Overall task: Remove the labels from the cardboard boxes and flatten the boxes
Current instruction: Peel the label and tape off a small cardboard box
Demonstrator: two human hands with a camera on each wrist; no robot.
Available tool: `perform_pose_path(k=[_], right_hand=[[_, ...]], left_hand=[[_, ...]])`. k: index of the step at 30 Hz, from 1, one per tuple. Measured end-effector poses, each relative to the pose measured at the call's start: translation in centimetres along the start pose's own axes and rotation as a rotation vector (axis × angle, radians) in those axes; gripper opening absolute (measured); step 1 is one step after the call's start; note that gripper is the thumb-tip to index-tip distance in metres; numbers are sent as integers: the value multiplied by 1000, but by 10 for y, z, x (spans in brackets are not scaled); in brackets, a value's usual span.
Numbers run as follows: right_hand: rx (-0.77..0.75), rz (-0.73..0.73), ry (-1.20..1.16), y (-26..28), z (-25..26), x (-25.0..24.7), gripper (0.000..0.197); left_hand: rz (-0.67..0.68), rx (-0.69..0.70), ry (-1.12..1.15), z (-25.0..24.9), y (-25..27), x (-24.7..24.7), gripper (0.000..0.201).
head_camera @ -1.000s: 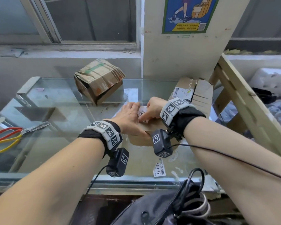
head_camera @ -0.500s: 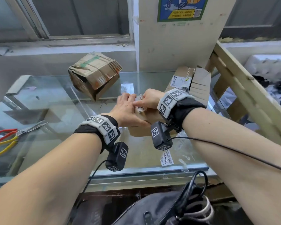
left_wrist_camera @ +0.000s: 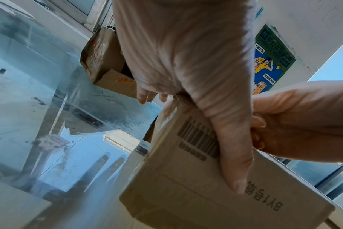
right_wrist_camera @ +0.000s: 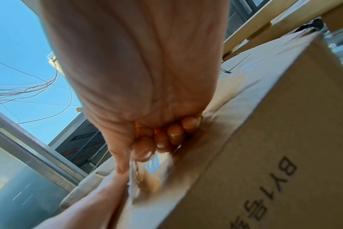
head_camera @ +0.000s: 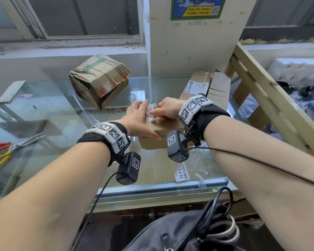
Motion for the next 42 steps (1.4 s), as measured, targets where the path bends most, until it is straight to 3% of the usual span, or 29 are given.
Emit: perform_pose_path(k=[42], right_hand=[[-35, 29, -392, 10, -7, 1, 46]], left_hand=[[31, -72, 160, 4, 3, 11, 130]])
Point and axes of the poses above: each hand's wrist, its own y-axis away from the middle knuckle, its own x-axis out of the palm, z = x × y, the point moved 10 cm from there along -y, towards the middle knuckle, and after that the axes turned 9 degrees about -z, right-handed, at the moved point
